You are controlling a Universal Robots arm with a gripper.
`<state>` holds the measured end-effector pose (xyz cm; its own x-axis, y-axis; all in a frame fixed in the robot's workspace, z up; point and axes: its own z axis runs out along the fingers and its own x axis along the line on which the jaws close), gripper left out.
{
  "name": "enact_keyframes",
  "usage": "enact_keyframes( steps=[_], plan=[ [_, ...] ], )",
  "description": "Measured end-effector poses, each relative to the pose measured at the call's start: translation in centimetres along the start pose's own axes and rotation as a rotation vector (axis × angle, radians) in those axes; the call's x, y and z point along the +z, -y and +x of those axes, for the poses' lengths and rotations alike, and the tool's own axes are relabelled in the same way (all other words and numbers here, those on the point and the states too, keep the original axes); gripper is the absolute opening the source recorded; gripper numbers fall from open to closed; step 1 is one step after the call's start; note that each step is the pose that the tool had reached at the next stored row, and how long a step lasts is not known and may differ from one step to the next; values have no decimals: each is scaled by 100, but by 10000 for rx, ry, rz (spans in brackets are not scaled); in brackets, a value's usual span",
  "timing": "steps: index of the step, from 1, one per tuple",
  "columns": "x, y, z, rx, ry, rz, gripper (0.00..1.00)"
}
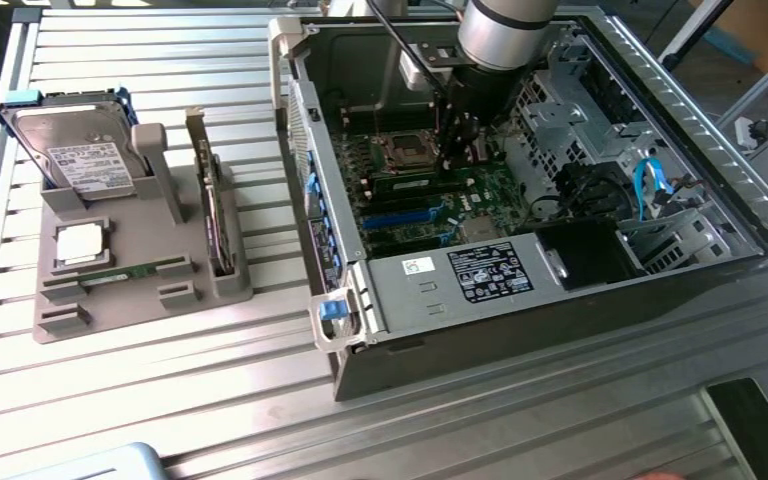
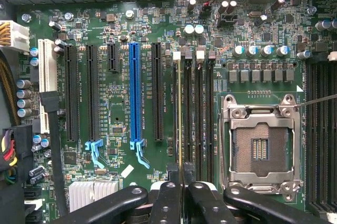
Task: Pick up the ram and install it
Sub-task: 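Insert the ram into the slot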
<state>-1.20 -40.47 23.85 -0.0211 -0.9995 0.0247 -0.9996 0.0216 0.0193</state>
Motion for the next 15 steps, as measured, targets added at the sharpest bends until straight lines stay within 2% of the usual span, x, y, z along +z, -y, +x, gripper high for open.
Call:
enact_keyframes(
  steps=[15],
  plan=[
    [-37, -1, 1, 0, 13, 0, 12]
  ],
)
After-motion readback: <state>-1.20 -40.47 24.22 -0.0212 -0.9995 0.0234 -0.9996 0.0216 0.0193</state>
